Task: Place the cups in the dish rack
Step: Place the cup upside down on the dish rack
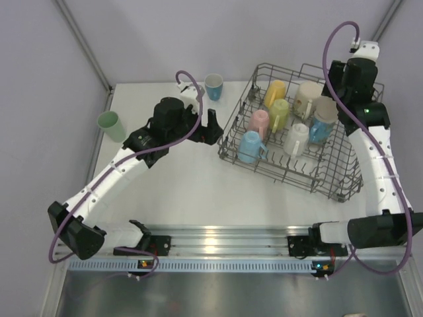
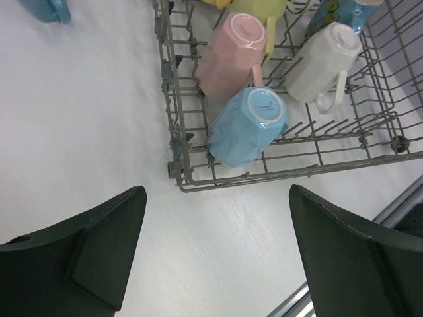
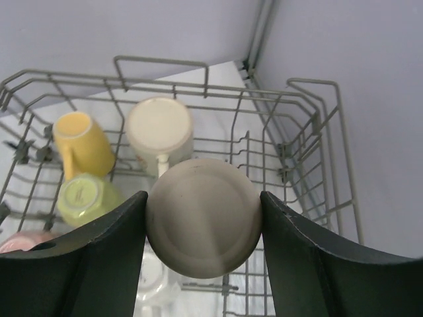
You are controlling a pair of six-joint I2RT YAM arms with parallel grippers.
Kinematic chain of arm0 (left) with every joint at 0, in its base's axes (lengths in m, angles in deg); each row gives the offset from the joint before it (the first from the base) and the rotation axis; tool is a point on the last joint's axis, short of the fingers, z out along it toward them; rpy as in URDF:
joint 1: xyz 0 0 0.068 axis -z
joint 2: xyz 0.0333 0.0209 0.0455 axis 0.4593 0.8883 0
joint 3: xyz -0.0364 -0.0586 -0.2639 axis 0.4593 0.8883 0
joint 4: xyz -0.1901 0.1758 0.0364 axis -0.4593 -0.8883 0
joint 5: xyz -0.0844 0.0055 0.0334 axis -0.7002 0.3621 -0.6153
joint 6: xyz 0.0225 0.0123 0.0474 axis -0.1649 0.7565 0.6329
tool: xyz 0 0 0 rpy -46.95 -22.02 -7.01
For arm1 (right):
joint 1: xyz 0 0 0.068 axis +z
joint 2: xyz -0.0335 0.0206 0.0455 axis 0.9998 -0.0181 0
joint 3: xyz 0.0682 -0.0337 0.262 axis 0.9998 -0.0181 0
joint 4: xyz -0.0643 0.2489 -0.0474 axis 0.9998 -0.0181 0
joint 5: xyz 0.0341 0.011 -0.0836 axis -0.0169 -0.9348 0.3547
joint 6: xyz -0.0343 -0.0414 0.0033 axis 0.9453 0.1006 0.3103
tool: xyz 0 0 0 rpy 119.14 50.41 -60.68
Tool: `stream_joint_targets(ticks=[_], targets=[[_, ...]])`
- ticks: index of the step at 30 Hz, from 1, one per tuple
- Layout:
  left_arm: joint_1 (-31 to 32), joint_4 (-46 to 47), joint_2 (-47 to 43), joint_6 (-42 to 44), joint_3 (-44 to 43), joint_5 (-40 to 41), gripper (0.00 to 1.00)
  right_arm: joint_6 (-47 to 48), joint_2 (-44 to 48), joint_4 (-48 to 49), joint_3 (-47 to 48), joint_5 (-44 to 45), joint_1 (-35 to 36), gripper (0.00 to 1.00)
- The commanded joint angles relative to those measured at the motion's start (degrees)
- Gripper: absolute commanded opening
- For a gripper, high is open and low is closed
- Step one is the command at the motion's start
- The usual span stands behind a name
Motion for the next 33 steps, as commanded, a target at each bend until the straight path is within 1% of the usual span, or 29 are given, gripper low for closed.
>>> stream_joint_targets(ticks=[1, 6, 7, 11, 15, 21, 33], targets=[[-0.7, 2.2, 1.6, -0.8, 0.9, 3.4, 0.94, 0.3, -2.8, 8.8, 0.5, 6.1, -2.9, 0.00], [-1.1, 2.1, 2.9, -1.0, 1.8, 4.0, 0.93, 1.4, -5.2, 10.4, -0.2, 9.4, -5.0, 0.00], [-1.1, 2.2, 2.9, -0.9, 2.0, 4.0, 0.93, 1.3, -5.4, 10.6, -0.6, 10.0, -7.1, 0.00], [-1.3, 2.5, 2.8, -1.2, 2.4, 4.3, 0.92, 0.5, -5.0, 12.9, -3.7, 9.8, -9.7, 0.00], [-1.4, 3.1, 2.7, -3.6, 3.0, 3.3, 0.91, 0.3, -6.2, 14.5, -6.8, 9.8, -11.7, 0.00], [-1.4, 3.0, 2.4, -3.7, 3.7, 3.0, 0.91, -0.4, -7.7, 18.3, -10.9, 9.4, -13.6, 0.00], [-1.4, 3.1, 3.8, -4.5, 4.5, 3.7, 0.91, -0.4, -12.6, 21.9, -14.2, 9.5, -14.8, 0.00]])
